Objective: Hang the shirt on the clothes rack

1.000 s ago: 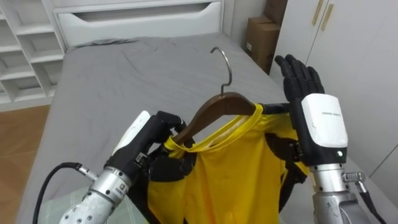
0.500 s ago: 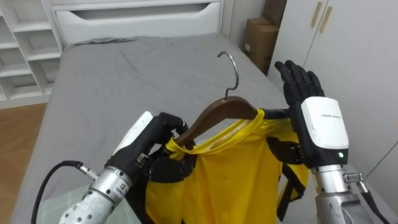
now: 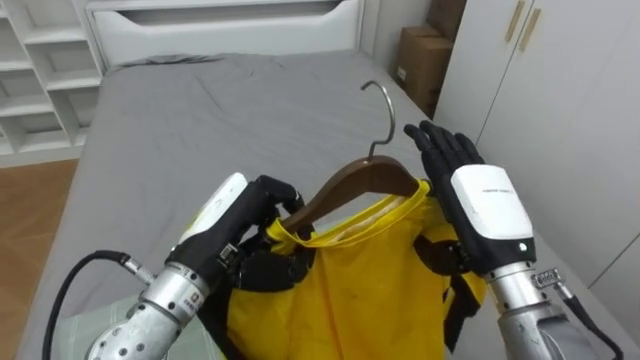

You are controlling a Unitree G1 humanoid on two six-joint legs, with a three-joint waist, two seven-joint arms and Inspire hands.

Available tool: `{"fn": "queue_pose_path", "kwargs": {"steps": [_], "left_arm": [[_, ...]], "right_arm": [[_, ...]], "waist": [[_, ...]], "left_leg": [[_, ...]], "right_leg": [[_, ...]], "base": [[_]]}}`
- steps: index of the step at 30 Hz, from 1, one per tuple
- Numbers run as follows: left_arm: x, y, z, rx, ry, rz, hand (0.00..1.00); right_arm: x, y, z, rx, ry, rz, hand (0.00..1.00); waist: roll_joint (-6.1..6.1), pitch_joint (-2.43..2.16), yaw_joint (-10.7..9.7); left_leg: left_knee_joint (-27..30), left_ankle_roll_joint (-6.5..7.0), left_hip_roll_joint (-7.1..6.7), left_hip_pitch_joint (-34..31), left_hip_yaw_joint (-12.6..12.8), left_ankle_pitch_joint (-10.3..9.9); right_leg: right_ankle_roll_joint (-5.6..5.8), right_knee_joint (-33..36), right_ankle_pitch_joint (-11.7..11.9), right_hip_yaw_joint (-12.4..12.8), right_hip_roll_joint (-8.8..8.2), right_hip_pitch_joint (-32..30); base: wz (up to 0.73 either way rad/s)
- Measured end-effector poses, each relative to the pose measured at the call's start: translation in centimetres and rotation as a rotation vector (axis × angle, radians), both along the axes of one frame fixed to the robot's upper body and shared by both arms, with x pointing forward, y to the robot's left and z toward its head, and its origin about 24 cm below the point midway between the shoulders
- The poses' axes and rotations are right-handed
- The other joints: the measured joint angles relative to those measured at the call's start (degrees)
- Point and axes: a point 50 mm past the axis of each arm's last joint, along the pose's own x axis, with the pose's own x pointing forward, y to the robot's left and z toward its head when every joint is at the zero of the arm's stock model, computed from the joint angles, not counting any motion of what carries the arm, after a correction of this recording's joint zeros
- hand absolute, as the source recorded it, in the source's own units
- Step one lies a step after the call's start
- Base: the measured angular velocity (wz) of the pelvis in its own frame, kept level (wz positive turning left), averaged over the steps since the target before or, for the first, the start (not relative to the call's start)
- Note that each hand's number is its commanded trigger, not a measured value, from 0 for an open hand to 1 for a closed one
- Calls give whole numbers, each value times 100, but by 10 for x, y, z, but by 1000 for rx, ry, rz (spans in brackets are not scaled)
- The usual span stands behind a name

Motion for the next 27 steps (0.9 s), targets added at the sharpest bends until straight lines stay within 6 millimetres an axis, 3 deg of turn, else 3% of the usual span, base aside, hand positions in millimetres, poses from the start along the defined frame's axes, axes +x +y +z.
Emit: {"fn": "queue_pose_path", "kwargs": {"steps": [10,11,13,14,27], "left_arm": [[0,0,0,23,-8,-1,100],[0,0,0,31,-10,-1,100],[0,-1,0,40,-12,-1,100],[0,0,0,43,-12,0,100],[0,1,0,46,-16,-2,100]], "right_arm": [[1,-5,-1,-30,32,1,0],[1,-5,-3,-34,40,0,17],[1,-7,-5,-37,51,-2,86],[1,-7,-6,-38,56,-3,100],[1,-7,-7,-55,57,0,100]], "waist": [[3,4,-13],[1,5,-13],[-1,6,-13],[-3,7,-4],[-12,13,13]], "left_leg": [[-3,-1,-2,0,-61,1],[-3,0,-3,0,-62,1],[-5,1,-4,0,-62,2],[-8,1,-4,0,-61,2],[-26,1,-2,1,-52,3]], "right_leg": [[0,-1,0,-41,-2,7],[0,-1,0,-41,-2,7],[0,-1,0,-41,-3,7],[0,-1,0,-41,-3,5],[1,-8,-1,-34,-2,-5]], "base": [[1],[0],[0],[0],[0]]}}
